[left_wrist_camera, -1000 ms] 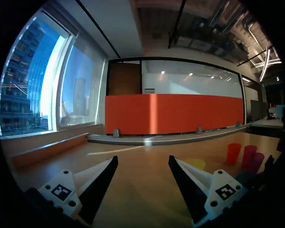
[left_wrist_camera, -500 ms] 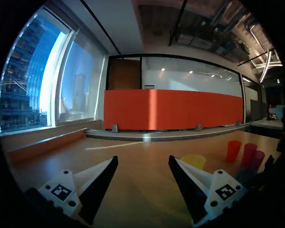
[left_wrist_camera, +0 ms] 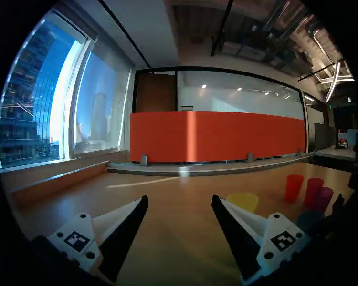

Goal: Pour water

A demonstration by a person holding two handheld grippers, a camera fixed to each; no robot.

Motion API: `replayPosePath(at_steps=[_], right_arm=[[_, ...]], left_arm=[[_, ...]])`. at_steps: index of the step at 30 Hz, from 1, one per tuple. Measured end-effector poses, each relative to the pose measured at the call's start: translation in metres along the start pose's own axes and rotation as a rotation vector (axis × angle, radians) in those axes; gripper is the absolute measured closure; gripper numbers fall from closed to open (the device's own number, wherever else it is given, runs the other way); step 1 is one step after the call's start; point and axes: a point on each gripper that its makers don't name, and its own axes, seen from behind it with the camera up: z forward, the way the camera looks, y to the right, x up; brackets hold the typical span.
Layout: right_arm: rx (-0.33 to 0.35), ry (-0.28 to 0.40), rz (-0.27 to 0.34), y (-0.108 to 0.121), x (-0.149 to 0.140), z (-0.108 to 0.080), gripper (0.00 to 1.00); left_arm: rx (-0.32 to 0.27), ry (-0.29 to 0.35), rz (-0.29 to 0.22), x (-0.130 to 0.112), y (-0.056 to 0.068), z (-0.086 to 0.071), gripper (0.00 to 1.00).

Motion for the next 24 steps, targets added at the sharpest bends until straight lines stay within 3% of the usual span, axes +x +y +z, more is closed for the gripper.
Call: replayPosePath(at_steps=[9,18,24], right_arm=[[-0.003,0.016,0.004,0.005,0.000,-0.004,0.01],[-0.058,0.032,-0.069,0.019,-0.005,-0.005,0.01],[-0.048,0.055,-0.096,0.015,-0.004,0.000,0.01]], left_arm=[[0.000,0.000,0.001,-0.001,0.000,0.001,0.01],[0.000,0.000,0.001,-0.001,-0.001,0.001,0.01],[0.000,0.000,0.002,-0.001,-0.001,-0.001,0.01]])
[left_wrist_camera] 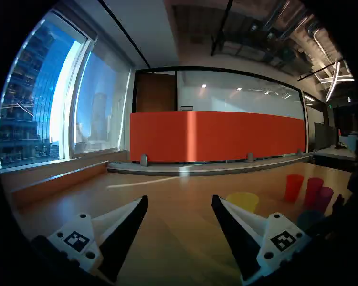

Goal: Pour water

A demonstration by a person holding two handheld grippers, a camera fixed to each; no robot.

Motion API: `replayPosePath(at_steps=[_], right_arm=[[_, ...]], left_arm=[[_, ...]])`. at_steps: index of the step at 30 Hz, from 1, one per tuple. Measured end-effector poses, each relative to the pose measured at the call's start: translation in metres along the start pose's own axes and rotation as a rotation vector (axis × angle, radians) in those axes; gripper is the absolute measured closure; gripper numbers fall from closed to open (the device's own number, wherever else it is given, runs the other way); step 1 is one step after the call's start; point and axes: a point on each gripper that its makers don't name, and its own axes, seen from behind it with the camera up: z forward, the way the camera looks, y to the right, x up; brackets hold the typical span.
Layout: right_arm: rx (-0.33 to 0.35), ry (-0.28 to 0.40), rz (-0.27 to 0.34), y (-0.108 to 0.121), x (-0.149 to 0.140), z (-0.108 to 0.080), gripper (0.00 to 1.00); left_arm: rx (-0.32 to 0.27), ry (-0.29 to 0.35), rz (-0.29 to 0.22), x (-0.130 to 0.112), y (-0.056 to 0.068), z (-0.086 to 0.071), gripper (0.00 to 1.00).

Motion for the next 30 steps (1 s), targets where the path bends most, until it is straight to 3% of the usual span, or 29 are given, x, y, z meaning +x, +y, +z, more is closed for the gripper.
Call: replayPosePath(at_steps=[8,15,30], right_arm=[[0.055,0.042,0.009,-0.015,-0.005,0.009,0.01],[0.095,0.030,0.054,-0.022,-0.027,0.011,0.01],[0.066,-0.009,0.066,-0.003,-0.061,0.017,0.01]], left_arm=[[0.000,0.000,0.000,0.000,0.000,0.000,0.01],[0.000,0.000,0.000,-0.001,0.000,0.000,0.01],[0.000,0.000,0.000,0.000,0.000,0.000,0.01]])
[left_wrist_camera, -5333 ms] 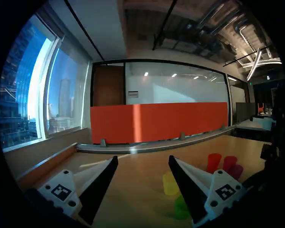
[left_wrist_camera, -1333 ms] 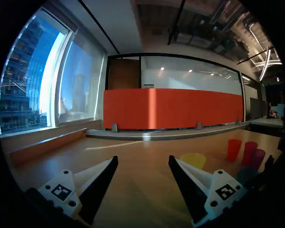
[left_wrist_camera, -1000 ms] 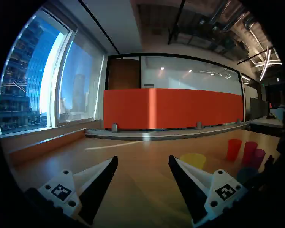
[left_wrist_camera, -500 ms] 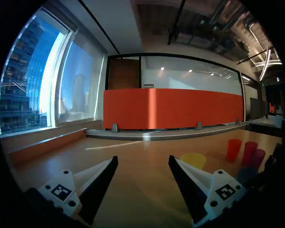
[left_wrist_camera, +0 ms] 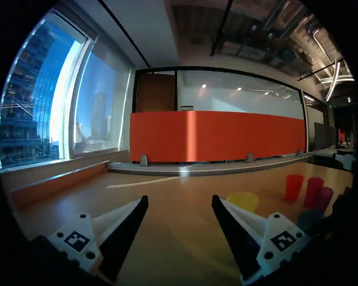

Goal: Pour water

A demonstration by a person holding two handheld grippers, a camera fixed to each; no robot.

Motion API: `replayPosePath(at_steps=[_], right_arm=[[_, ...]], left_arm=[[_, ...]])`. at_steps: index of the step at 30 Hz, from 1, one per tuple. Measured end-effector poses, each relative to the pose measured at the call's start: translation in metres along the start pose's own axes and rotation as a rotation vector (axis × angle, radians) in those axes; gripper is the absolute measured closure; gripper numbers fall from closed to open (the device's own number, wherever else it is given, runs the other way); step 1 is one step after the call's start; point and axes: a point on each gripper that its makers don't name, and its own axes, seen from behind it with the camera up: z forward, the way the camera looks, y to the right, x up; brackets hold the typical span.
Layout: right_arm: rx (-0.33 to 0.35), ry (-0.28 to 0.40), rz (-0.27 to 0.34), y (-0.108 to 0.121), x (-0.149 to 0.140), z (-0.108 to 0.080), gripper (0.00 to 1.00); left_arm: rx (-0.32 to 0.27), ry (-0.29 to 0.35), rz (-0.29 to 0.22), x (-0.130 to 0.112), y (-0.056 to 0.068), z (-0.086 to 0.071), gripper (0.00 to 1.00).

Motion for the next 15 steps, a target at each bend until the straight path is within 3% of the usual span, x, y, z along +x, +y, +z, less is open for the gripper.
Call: replayPosePath(at_steps=[15], right_arm=[[0.018,-0.041,0.030,-0.004,-0.016,0.002,0.01]], left_arm=[[0.000,0.000,0.000,0.000,0.001,0.001,0.01]])
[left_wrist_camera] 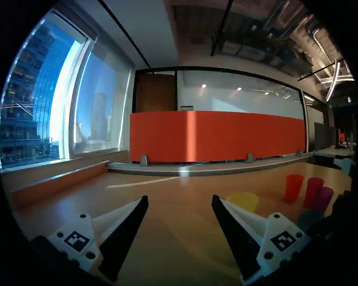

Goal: Pour water

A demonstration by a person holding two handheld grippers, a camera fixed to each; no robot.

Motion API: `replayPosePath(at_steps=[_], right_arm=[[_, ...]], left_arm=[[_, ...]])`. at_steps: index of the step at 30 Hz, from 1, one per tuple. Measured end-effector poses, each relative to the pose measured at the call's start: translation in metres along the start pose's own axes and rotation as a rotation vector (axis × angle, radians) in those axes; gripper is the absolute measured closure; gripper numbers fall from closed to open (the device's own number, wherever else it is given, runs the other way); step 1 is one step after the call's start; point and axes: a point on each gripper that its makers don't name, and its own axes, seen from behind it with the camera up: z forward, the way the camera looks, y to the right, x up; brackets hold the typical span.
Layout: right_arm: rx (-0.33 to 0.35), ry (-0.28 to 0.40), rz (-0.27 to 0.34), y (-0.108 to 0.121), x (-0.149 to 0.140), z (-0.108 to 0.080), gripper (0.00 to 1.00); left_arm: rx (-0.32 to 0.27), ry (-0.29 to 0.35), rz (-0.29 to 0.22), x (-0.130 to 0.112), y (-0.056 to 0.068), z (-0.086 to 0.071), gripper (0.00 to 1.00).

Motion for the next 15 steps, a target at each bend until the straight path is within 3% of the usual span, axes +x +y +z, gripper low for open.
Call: replayPosePath(at_steps=[15], right_arm=[[0.000,-0.013,0.010,0.0010,-0.0040,0.0011,0.01]], left_arm=[[0.000,0.000,0.000,0.0005,-0.0008,-0.0008,0.01]])
